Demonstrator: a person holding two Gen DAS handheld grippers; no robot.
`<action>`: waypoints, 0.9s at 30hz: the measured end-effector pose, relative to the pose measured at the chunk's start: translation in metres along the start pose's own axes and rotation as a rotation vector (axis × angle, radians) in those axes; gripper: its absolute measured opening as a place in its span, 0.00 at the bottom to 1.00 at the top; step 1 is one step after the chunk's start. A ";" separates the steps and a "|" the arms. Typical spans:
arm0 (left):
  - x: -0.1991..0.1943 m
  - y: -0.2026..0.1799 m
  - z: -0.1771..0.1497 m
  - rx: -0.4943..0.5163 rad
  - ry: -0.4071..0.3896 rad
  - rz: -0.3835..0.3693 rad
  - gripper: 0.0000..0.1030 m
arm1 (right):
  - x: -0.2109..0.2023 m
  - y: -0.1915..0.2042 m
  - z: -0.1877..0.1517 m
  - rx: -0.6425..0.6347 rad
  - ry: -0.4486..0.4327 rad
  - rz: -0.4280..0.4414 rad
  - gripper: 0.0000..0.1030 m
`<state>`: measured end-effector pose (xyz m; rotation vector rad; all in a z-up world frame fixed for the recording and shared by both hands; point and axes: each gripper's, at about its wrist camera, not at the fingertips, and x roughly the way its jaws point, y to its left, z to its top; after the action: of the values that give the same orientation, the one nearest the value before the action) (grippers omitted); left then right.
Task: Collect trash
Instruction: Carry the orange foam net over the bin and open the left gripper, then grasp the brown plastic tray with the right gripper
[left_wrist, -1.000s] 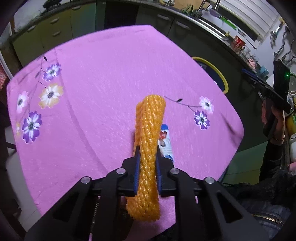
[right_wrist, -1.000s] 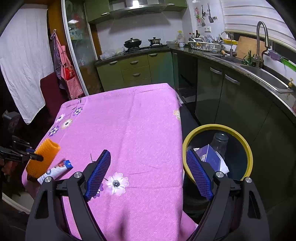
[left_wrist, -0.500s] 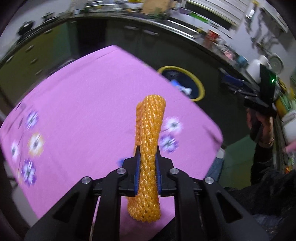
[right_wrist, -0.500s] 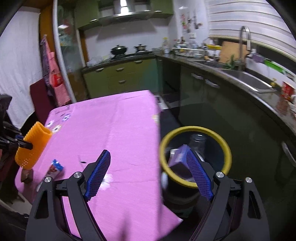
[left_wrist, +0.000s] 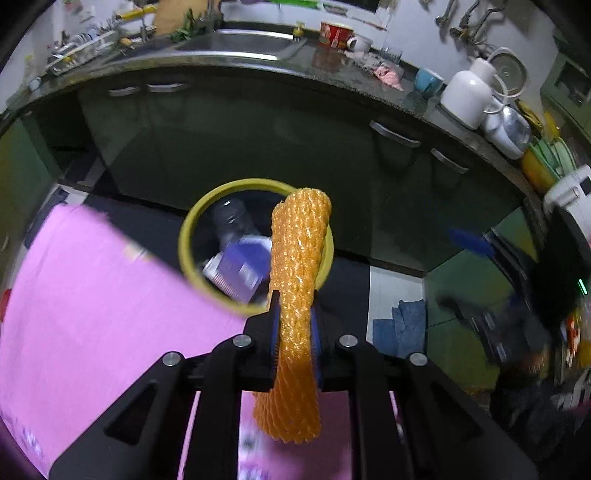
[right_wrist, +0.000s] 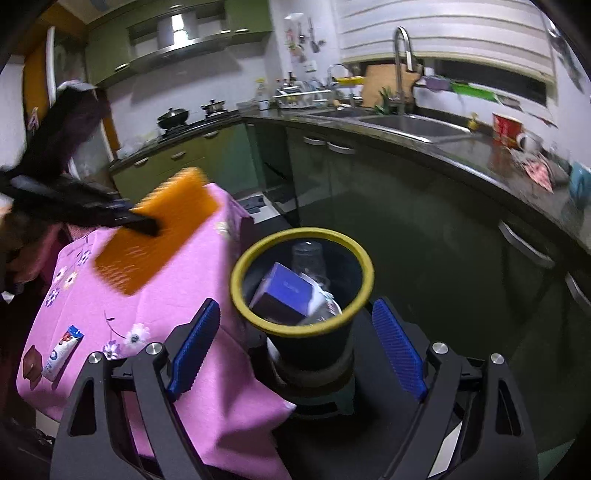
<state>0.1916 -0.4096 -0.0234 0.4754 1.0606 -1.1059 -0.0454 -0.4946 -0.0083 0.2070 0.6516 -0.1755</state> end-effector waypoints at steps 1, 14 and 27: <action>0.021 -0.002 0.015 0.001 0.018 0.003 0.13 | 0.000 -0.006 -0.002 0.010 0.004 -0.005 0.81; 0.103 0.014 0.051 -0.064 0.088 0.060 0.53 | 0.003 -0.040 -0.019 0.072 0.048 -0.030 0.82; -0.116 0.023 -0.095 -0.180 -0.203 0.146 0.69 | 0.021 0.064 -0.007 -0.165 0.094 0.227 0.83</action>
<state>0.1630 -0.2699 0.0304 0.2862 0.9219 -0.8999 -0.0188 -0.4328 -0.0177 0.1292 0.7268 0.1063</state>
